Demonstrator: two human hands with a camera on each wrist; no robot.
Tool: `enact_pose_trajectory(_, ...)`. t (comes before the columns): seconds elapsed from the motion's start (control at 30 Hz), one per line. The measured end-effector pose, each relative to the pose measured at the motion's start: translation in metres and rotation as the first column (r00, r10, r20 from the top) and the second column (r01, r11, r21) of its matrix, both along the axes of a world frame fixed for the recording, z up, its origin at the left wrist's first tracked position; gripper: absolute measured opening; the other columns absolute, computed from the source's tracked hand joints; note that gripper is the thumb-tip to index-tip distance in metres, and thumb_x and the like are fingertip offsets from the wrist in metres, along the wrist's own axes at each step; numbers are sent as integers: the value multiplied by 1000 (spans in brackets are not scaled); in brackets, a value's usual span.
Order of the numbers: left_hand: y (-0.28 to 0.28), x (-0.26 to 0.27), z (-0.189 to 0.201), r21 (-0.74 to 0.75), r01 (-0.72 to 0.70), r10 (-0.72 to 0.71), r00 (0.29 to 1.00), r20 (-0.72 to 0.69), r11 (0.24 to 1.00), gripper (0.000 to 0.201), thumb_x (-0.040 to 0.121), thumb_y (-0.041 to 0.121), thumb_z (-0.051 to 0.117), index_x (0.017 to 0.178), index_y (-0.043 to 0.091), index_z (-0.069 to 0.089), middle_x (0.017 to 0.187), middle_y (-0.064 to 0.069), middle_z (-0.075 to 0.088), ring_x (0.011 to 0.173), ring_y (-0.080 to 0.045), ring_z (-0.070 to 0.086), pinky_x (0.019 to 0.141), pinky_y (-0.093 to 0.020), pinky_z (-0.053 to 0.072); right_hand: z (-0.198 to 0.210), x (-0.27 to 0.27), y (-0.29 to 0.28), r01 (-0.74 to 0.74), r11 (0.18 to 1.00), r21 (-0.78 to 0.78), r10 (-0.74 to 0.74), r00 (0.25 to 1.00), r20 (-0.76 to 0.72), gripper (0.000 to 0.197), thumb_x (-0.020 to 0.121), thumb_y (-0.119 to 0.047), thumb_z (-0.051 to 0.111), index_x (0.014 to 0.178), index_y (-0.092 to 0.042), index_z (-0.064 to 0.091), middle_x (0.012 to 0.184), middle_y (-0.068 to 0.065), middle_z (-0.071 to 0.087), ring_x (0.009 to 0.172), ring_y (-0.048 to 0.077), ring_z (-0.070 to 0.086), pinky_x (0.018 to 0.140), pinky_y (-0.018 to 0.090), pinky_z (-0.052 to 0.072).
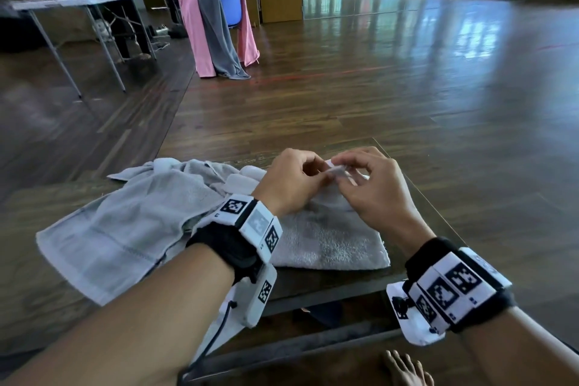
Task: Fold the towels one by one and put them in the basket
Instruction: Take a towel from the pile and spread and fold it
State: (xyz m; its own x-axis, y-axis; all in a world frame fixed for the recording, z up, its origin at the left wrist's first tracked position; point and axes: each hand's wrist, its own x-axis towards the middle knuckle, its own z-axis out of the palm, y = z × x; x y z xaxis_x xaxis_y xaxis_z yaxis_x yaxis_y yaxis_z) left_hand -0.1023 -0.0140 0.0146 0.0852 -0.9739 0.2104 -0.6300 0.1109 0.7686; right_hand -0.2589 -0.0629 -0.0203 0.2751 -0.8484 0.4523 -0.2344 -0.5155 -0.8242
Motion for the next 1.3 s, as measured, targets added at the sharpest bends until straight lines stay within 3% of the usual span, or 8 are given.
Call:
enact_pose_trajectory(0.1,1,2,5,188,125,-111,991,-79,974,32,92,30,70,86,-1,71,72,-2,67,64,-9,56,64,-25,45,3,-2,-7,50,999,11,-50,999,18,20,85,-5,68,94,-20,78,105,-6,68,97,6,66,81,10,50)
enact_pose_trajectory(0.17,2,4,6,173,144,-126,986,-112,974,38,93,31,67,78,-4,66,62,3,58,58,-9,50,58,-21,41,4,-5,-12,76,997,12,-77,996,43,19,88,-4,67,92,-19,79,104,-5,69,94,3,66,77,5,47)
enact_pose_trajectory(0.33,-9,10,3,18,-55,56,995,-82,998,39,94,41,63,80,6,71,68,-1,64,62,-9,54,62,-25,45,2,-5,-16,40,999,7,-40,997,66,26,88,0,72,87,-25,78,98,-9,71,90,2,68,75,8,49)
enact_pose_trajectory(0.47,-12,8,-1,-20,-47,45,992,-121,999,26,84,34,77,82,8,74,75,-3,75,68,-11,67,64,-24,54,3,-3,-19,4,997,78,-14,992,124,40,82,0,78,97,-35,67,89,-8,72,84,6,71,77,20,56)
enact_pose_trajectory(0.6,-14,9,-3,-53,-37,27,986,-167,998,13,79,24,82,83,12,78,78,1,77,78,-12,73,70,-21,58,3,-4,-19,-35,977,212,-7,981,192,48,82,-3,81,114,-29,57,79,-6,75,73,5,73,65,15,54)
enact_pose_trajectory(0.77,-15,10,-5,-46,-35,30,994,-110,998,9,79,27,83,82,19,80,74,8,76,73,-7,71,69,-17,57,5,-5,-16,-52,968,244,0,978,210,45,83,-1,80,112,-24,55,78,-8,76,69,6,74,61,14,53)
enact_pose_trajectory(0.97,-15,7,-8,-132,-86,65,986,-156,988,7,80,30,82,79,23,79,71,14,74,64,4,65,60,-9,49,8,-4,-18,-104,944,314,16,963,270,41,84,2,79,106,-23,56,77,-4,77,71,13,76,66,26,62)
enact_pose_trajectory(1.3,-15,8,-6,-129,-104,67,964,-259,986,4,78,20,83,79,20,80,67,15,74,58,7,64,55,-5,45,6,-1,-20,-181,898,402,29,934,356,31,88,4,73,108,-15,59,81,7,78,78,21,78,67,28,62)
